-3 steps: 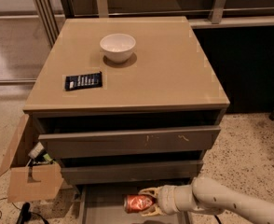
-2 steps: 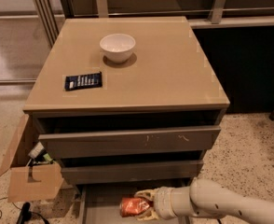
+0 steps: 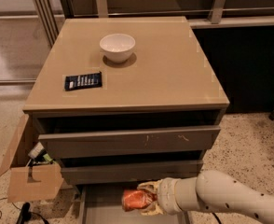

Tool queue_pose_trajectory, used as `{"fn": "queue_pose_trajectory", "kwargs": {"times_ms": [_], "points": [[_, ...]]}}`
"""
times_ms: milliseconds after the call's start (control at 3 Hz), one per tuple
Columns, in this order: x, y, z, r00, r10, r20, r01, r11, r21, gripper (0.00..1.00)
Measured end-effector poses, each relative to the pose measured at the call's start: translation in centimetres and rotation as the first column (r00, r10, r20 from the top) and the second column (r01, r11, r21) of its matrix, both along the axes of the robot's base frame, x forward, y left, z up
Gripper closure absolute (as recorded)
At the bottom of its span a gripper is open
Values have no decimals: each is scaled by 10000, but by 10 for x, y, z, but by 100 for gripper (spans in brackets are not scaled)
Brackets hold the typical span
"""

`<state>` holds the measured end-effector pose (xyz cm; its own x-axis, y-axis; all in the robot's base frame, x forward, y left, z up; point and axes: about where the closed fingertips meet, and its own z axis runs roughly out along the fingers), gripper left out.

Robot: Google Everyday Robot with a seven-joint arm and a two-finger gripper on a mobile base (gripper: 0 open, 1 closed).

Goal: Pick coke can from bottom drawer and place on counter

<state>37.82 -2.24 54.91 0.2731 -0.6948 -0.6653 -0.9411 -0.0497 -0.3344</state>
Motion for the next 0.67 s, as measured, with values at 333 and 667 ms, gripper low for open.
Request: {"fn": "queue_pose_trajectory", "kwargs": {"times_ms": [333,667], "points": [[0,4,2,10000,93,19,-94,9998,177,100],[12,-6,48,9994,-299,189,296,9995,144,100]]}}
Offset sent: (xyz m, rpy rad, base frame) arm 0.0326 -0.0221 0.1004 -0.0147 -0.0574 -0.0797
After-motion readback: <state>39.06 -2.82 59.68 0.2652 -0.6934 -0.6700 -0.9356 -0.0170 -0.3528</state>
